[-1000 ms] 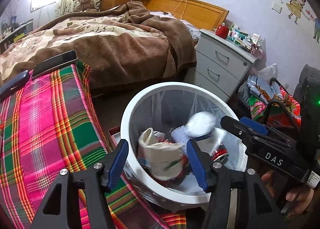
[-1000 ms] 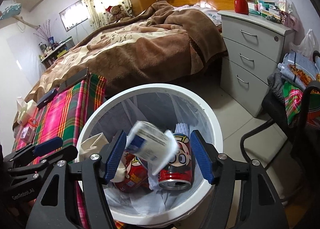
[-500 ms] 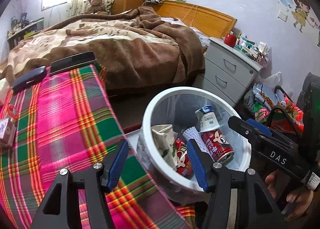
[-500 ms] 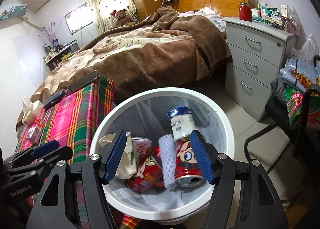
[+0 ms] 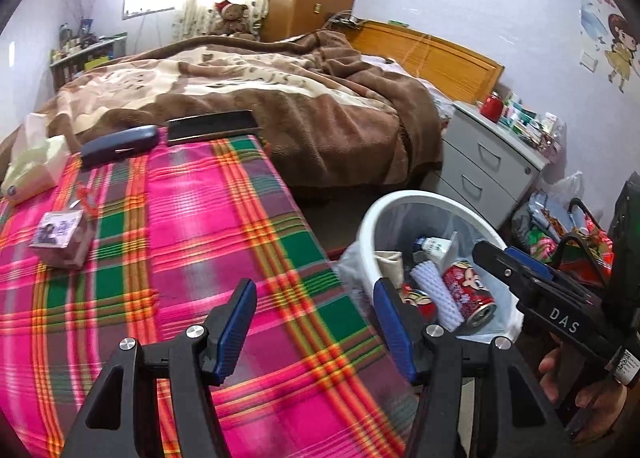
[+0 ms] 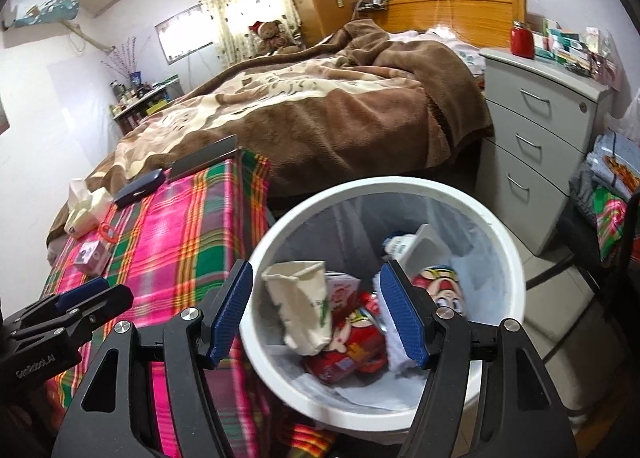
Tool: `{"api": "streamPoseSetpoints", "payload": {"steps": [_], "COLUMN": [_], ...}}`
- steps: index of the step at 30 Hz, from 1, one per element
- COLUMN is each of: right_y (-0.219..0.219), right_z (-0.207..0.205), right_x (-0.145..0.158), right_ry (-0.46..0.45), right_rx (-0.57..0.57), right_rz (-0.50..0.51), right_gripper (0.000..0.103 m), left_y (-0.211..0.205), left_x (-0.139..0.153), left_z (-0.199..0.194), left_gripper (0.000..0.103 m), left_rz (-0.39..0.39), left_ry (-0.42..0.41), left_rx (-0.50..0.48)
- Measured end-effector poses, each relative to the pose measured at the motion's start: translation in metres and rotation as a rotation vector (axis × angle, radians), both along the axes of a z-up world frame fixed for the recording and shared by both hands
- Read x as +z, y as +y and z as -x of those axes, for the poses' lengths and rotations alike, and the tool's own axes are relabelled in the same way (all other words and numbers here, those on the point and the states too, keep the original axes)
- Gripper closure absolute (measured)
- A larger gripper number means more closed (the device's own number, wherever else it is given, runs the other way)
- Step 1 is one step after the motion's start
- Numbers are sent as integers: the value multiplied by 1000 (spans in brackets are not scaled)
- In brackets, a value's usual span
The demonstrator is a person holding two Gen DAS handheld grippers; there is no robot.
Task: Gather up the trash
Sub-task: 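Move both tools back over the remaining trash on the cloth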
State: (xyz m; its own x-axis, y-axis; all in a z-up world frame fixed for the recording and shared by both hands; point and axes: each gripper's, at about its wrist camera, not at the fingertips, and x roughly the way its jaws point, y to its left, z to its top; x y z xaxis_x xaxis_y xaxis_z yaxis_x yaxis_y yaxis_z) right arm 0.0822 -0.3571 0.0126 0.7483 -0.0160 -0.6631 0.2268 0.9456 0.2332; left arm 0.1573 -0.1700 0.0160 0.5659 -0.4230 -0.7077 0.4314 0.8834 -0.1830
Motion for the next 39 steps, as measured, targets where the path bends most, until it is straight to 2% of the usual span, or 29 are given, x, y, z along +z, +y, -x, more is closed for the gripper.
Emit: {"api": "streamPoseSetpoints", "payload": {"steps": [13, 23, 29, 35, 37, 39], "right_y": [54, 94, 117, 135, 141, 146], "right_z": [-19, -46, -72, -91, -99, -107], "right_x": [2, 0, 1, 3, 4, 4], "right_ry": [-31, -23, -13, -12, -13, -12], "right_rx": [133, 243, 311, 358, 373, 386], "right_rz": [11, 5, 25, 38, 31, 19], "right_gripper": [35, 35, 35, 35, 35, 35], "left_y": [67, 129, 158, 179, 179, 181], "left_x": [-6, -12, -24, -38, -43, -47], "left_z": [-8, -32, -57, -83, -90, -97], "left_gripper": [43, 43, 43, 42, 42, 42], "left_rz": [-24, -51, -84, -84, -104, -89], "left_ry": [-12, -14, 16, 54, 62, 80], "left_rx": [145, 288, 370, 414, 416, 406]}}
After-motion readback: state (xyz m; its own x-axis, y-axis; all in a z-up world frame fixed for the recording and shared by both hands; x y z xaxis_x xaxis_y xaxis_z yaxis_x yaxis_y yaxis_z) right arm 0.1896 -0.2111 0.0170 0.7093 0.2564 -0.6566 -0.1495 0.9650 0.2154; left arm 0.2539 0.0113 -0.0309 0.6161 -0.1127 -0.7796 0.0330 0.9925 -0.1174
